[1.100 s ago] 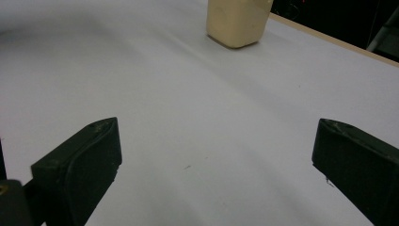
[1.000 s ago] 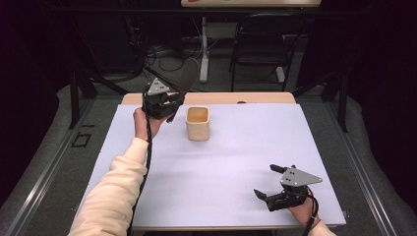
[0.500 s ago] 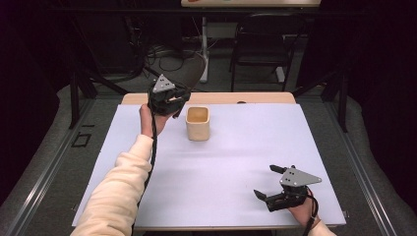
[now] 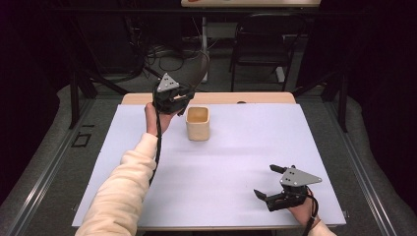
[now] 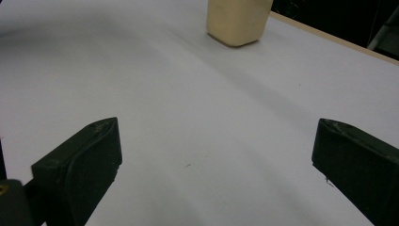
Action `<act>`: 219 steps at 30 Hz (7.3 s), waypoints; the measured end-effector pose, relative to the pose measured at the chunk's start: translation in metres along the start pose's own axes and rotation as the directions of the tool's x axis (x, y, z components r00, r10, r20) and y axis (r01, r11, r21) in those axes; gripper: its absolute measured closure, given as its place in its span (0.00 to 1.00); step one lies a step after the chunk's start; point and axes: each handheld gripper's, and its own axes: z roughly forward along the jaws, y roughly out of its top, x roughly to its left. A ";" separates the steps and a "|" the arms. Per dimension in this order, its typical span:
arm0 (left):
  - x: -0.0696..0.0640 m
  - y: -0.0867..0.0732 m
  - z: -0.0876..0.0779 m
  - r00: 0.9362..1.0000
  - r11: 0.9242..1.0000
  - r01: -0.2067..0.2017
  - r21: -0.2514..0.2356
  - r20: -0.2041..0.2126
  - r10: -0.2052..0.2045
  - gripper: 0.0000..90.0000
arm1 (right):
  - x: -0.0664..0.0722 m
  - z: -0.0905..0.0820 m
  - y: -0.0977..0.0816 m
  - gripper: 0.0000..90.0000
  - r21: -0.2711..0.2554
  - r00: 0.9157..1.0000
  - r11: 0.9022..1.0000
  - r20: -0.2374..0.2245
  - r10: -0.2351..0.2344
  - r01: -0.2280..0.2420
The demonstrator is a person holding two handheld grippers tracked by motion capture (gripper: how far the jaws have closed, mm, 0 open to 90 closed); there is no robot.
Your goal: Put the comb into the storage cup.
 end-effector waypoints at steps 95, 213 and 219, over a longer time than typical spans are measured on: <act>-0.010 -0.035 0.039 0.994 0.995 0.095 -0.038 0.060 -0.092 0.80 | 0.000 0.000 0.000 0.02 -0.002 1.000 1.000 -0.003 -0.005 0.005; -0.025 -0.034 0.008 0.996 0.976 -0.010 0.220 0.087 -0.009 0.00 | 0.000 0.000 0.002 0.02 0.000 1.000 1.000 -0.008 -0.008 0.008; -0.024 -0.034 -0.006 0.997 0.972 -0.018 0.236 0.076 0.000 0.00 | 0.000 0.002 0.002 0.02 0.001 1.000 1.000 -0.010 -0.008 0.008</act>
